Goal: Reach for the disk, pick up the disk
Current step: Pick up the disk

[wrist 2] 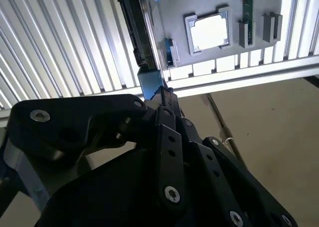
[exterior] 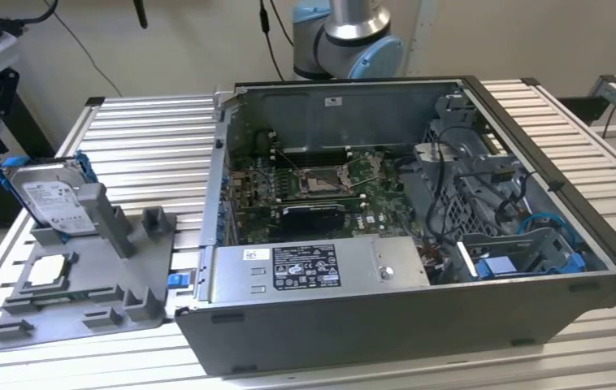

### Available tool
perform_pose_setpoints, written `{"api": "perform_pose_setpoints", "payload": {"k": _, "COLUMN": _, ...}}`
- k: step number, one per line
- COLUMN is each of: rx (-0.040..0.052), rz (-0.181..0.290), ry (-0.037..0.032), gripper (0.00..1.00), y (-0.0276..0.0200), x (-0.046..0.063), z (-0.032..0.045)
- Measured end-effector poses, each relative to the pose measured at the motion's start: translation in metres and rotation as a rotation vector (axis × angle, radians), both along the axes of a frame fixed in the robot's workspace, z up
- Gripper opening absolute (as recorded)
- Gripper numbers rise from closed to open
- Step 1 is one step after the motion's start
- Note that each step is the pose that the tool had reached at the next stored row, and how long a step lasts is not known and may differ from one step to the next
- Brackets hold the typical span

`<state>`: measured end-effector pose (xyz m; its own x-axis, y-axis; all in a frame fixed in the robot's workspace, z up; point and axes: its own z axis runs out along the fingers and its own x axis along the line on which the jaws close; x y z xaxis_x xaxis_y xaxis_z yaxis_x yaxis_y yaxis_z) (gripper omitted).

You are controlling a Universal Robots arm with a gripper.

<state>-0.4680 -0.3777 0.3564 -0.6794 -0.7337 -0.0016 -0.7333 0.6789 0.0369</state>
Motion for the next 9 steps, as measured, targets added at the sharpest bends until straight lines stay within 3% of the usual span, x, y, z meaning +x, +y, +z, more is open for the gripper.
{"api": "perform_pose_setpoints", "payload": {"k": 9, "rx": 0.0, "rz": 0.007, "ry": -0.0003, "gripper": 0.0, "y": 0.0, "x": -0.0001, "z": 0.0003}}
